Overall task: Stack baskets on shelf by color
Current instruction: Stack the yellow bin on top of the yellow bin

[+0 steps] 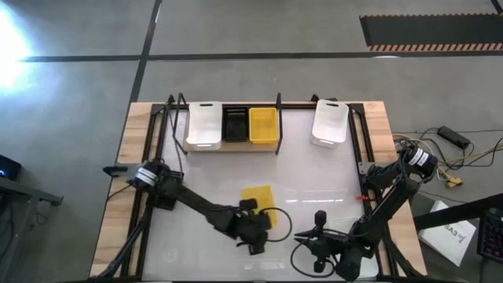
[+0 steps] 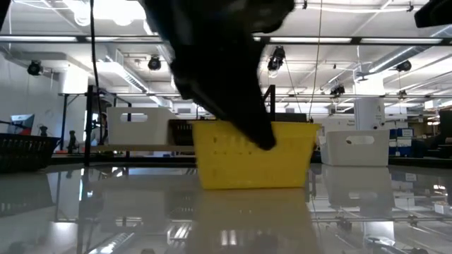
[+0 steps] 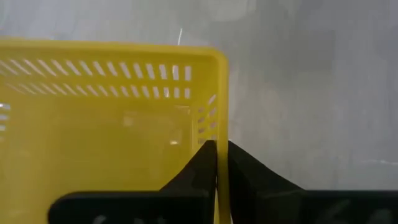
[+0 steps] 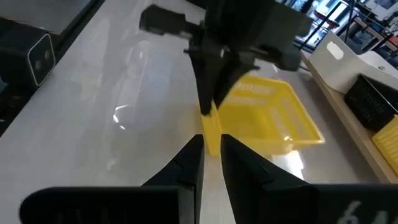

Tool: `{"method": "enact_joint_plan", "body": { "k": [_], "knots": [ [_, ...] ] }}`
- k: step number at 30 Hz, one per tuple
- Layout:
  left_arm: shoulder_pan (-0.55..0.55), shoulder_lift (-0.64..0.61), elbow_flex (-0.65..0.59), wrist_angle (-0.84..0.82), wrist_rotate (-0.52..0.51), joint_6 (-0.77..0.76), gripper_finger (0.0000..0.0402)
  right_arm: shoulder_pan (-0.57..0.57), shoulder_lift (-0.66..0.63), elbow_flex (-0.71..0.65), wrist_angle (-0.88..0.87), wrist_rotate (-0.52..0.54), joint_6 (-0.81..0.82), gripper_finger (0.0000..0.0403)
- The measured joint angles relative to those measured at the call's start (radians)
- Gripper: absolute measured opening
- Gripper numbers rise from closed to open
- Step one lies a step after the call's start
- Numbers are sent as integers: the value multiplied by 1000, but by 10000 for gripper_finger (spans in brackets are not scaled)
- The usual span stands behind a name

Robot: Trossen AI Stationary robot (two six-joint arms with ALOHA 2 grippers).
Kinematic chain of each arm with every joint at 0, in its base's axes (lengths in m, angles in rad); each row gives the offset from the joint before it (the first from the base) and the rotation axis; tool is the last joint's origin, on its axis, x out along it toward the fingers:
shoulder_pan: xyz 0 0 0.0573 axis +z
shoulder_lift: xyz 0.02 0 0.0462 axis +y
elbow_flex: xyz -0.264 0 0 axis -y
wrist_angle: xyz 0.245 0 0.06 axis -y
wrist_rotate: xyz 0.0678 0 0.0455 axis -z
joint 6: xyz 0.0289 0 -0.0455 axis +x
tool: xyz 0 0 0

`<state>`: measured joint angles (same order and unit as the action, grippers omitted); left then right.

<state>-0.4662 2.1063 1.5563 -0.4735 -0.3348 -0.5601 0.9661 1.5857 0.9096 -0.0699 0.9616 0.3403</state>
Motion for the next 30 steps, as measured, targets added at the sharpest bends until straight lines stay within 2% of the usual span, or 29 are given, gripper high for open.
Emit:
{"method": "enact_joint_plan", "body": {
  "k": [3,5,11,15,18,20,23,30],
  "knots": [
    [12,18,31,0,-3,19,7,0,15,0,7,-15,0,47],
    [19,17,32,-4,5,18,24,-3,24,0,8,-29,0,47],
    [23,-38,6,-21,14,18,121,-62,48,-1,76,-121,-36,52],
    [17,-106,-1,-30,20,2,179,-128,52,-1,145,-212,-115,82],
    [-8,-180,-19,-55,-14,-68,201,-183,53,9,185,-282,-165,118],
    [-40,-238,-40,-70,-85,-95,206,-226,54,32,195,-369,-178,140],
    [-116,-312,-101,-93,-265,-147,207,-299,77,73,196,-491,-195,165],
    [-302,-411,-316,-30,-572,-432,208,-403,140,202,40,-527,-234,174]
  ]
}}
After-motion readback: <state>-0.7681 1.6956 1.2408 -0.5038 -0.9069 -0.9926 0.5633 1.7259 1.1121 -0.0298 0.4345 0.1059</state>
